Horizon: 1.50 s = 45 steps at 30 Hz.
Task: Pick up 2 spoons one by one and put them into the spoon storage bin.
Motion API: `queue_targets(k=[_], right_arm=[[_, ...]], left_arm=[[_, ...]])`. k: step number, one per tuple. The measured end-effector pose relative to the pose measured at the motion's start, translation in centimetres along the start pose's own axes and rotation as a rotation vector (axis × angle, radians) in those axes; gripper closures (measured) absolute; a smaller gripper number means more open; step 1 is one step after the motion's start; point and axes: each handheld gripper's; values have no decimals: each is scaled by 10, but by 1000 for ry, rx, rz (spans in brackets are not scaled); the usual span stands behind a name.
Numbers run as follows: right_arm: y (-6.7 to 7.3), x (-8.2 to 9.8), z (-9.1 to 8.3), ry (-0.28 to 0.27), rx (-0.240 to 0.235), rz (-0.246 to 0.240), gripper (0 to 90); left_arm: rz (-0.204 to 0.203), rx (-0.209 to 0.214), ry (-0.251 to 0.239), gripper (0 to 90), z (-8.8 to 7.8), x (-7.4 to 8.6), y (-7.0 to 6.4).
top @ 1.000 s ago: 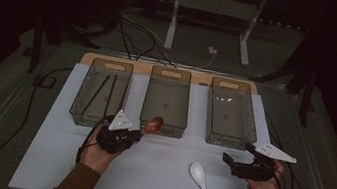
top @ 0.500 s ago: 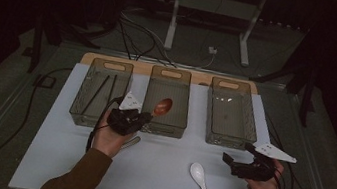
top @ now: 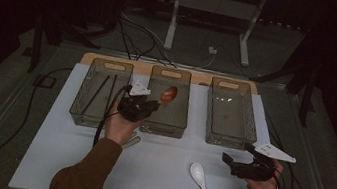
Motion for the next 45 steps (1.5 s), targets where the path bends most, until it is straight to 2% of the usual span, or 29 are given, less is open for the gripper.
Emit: queue_targets(k=[4,13,29,35,45], right_arm=[[0,0,0,-1,-2,1,0],[0,0,1,3,-4,-1,0],[0,1,2,4,-8,-1,0],[0,1,2,3,-9,1,0],[0,1,1,1,-13,2,0]], left_arm=[[-8,-18,6,838,8,-2,5],[-69,-43,-6,838,21,-4,17],[-142,-67,-36,838,44,-9,22],[-150,-77,-15,837,54,-6,23],[-143,-87,49,837,67,2,25]])
Point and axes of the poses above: each handheld gripper's, and its own axes: z roughly forward along the jaws, x roughly out of its underside, y roughly to its left, and after that the axes turned 11 degrees about z, right-handed
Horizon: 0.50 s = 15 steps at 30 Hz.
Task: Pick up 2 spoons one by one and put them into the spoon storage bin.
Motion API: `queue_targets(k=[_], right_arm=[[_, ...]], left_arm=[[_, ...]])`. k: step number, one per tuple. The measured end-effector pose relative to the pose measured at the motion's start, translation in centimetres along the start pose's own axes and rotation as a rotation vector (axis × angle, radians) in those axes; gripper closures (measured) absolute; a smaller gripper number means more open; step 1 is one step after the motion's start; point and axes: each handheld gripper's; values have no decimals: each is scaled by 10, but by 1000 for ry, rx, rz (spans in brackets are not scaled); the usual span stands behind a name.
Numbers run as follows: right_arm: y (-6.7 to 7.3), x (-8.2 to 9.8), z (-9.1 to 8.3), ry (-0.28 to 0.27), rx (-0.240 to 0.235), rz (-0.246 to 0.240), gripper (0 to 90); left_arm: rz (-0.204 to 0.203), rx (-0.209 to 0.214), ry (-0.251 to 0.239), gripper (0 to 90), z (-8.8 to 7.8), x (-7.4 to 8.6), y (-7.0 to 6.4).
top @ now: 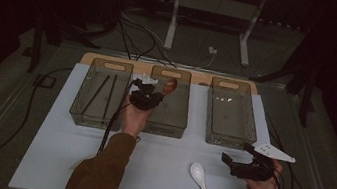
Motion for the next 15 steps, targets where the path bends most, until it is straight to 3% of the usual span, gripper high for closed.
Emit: queue_targets(k=[5,6,9,11,13,15], right_arm=[[0,0,0,1,0,2,0],[0,0,0,1,0,2,0],[0,0,0,2,-3,0,0],[0,0,0,1,-3,0,0],[0,1,0,2,-5,1,0],[1,1,1,5,-3,1,0]], left_arm=[[1,12,15,826,4,4,1],[-4,25,8,786,4,4,1],[-30,33,-27,453,3,4,2],[-42,9,-44,243,0,3,2],[-51,17,-63,153,-5,2,4],[-51,27,-81,122,-11,1,5]])
Point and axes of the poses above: each handheld gripper's, and its own axes: z roughly forward along the jaws, x roughly out of its underside, y roughly to its left, and after that the axes turned 11 degrees about z, right-handed
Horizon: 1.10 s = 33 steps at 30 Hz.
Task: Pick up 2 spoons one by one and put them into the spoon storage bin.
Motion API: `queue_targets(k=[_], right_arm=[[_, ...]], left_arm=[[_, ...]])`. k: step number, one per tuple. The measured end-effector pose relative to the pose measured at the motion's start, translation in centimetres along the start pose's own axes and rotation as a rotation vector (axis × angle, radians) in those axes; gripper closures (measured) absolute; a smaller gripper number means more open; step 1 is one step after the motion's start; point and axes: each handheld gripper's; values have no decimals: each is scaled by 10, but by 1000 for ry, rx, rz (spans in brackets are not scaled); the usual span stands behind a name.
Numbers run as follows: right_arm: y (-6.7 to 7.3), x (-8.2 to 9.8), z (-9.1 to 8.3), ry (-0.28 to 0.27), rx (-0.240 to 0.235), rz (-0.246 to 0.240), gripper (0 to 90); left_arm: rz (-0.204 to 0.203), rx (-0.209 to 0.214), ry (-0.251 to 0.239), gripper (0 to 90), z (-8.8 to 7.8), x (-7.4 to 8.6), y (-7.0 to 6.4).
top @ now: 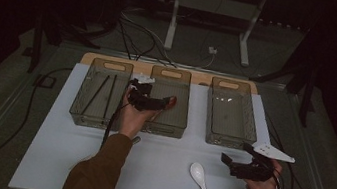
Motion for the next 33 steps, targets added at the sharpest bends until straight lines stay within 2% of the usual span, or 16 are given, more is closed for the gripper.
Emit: queue_targets(k=[2,6,19,33], right_arm=[[1,0,1,1,0,-4,0],[2,0,1,4,0,-3,0],[7,0,1,23,3,-4,0],[19,1,5,54,9,-22,0]], left_arm=[[-1,30,-15,33,-6,-1,2],[3,40,-48,6,-22,-1,6],[22,49,-79,6,-74,14,19],[79,62,-140,6,-134,54,26]])
Point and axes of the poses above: each handheld gripper's, and its own axes: z roughly forward along the jaws, x roughly out of its underside, y roughly to its left, and after that the axes turned 11 degrees about z, right-handed
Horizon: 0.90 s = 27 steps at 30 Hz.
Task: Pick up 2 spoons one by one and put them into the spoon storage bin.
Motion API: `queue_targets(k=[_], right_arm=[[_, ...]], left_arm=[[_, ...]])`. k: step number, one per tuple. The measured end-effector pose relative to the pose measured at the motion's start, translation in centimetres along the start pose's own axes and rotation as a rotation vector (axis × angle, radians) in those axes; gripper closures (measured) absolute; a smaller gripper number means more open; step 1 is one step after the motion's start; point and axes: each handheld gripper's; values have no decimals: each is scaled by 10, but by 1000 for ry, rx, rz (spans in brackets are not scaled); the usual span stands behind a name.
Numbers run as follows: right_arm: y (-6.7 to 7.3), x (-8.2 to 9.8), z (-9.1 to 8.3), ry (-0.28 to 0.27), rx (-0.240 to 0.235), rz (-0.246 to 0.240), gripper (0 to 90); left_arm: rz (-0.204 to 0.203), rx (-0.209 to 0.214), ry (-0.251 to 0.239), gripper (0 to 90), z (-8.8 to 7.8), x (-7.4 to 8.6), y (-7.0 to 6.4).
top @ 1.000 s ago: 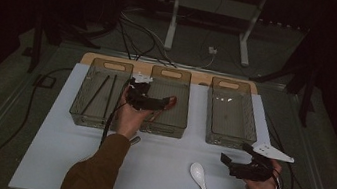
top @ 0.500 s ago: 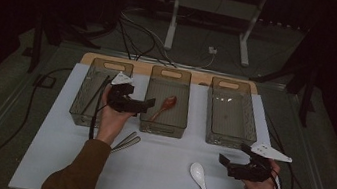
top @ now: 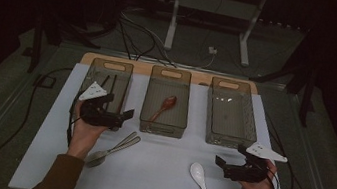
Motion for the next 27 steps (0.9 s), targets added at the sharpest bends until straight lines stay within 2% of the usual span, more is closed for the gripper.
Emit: queue_targets(k=[8,15,22,27], right_arm=[[10,3,4,26,-4,-21,0],[18,9,8,67,-6,-35,0],[27,17,15,110,-12,-49,0],[34,23,18,142,-18,-63,0]], left_arm=[[47,-9,-12,6,-29,22,-5],[30,-31,-22,6,-47,41,-8],[16,-40,-18,6,-57,58,-14],[-5,-57,-14,7,-60,66,-12]])
Point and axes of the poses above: each handheld gripper's, and its own axes: z roughly forward along the jaws, x roughly out of its underside, y roughly to its left, and after that the axes turned 11 degrees about z, right-handed
